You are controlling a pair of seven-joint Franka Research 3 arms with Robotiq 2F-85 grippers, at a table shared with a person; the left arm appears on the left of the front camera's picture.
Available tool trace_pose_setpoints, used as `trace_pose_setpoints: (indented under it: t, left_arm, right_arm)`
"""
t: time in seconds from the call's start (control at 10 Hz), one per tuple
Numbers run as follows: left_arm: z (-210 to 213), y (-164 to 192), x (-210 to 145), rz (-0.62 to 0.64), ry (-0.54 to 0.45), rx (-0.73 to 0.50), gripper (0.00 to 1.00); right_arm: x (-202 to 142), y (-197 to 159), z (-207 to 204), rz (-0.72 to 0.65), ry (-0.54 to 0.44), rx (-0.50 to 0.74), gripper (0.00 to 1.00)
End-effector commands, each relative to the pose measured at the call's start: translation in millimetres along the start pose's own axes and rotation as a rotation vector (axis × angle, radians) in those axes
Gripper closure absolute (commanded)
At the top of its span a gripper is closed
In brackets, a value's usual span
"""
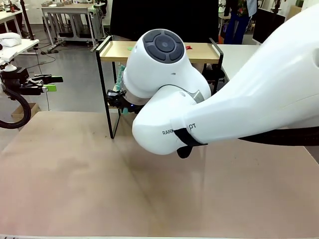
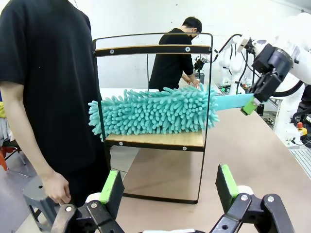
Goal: Clean the shelf.
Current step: Clean the specific section of the Shelf indicated by the human with the Duster.
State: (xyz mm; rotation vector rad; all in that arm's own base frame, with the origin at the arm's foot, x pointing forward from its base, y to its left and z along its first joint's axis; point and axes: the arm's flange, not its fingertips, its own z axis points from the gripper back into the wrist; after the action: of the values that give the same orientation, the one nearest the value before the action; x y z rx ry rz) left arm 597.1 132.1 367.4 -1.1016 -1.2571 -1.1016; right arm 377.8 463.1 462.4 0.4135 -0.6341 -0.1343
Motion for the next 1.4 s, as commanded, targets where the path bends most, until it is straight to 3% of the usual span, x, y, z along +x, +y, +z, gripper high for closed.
trace_pose_setpoints:
  t: [0.0,1.3]
  left_arm:
    - [0,-2,2,-0.01,0.001,-0.002,0.0]
    - [0,-2,2,-0.01,0.001,-0.002,0.0]
  right_arm:
    - [1,-23,26,-0.04,-0.006,-0.021,0.88]
    - [64,-184,95,-0.207,-0.054,-0.307,0.88]
